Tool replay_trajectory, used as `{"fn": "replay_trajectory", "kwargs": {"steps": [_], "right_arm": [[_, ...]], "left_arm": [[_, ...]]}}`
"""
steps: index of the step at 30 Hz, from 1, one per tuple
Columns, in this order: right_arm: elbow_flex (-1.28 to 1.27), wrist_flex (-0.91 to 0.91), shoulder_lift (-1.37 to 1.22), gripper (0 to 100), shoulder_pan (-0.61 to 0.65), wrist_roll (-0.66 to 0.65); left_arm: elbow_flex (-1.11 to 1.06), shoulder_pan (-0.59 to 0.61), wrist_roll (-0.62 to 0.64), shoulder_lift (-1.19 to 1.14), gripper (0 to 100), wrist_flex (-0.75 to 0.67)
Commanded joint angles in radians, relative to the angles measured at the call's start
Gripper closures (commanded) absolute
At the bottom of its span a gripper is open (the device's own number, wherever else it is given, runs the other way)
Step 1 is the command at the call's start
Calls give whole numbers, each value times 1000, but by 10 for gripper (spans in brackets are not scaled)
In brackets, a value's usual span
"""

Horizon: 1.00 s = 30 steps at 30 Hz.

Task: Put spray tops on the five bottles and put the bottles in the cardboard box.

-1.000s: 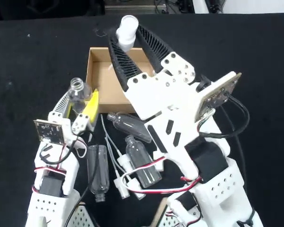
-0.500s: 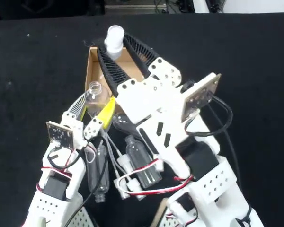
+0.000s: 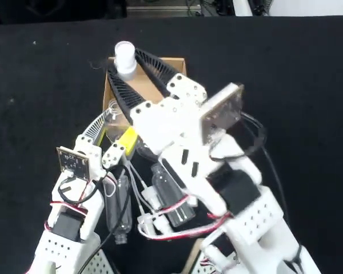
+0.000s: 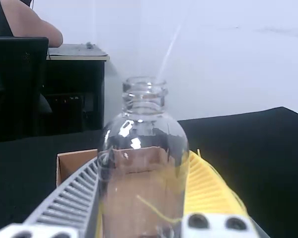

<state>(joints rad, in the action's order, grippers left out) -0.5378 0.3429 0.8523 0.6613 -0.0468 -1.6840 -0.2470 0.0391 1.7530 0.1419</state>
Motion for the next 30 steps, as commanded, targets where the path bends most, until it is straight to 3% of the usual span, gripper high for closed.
{"fn": "replay_trajectory", "kwargs": {"steps": [1,5,10,19,26,30], "right_arm": [[99,64,-84,987,8,-23],[173,187,-94,972,23,-23],[286,399,-94,811,100,-31],[328,446,-88,837,100,-29],[367,483,-67,954,-161,-26],[361,631,-111,926,-299,-25]], "left_arm": [[-19,-1,8,21,970,-20],[-19,-1,8,21,970,-21],[-19,-1,8,21,970,-23],[-19,-1,8,21,970,-21],[-19,-1,5,21,970,-20],[-19,-1,5,21,970,-18]]}}
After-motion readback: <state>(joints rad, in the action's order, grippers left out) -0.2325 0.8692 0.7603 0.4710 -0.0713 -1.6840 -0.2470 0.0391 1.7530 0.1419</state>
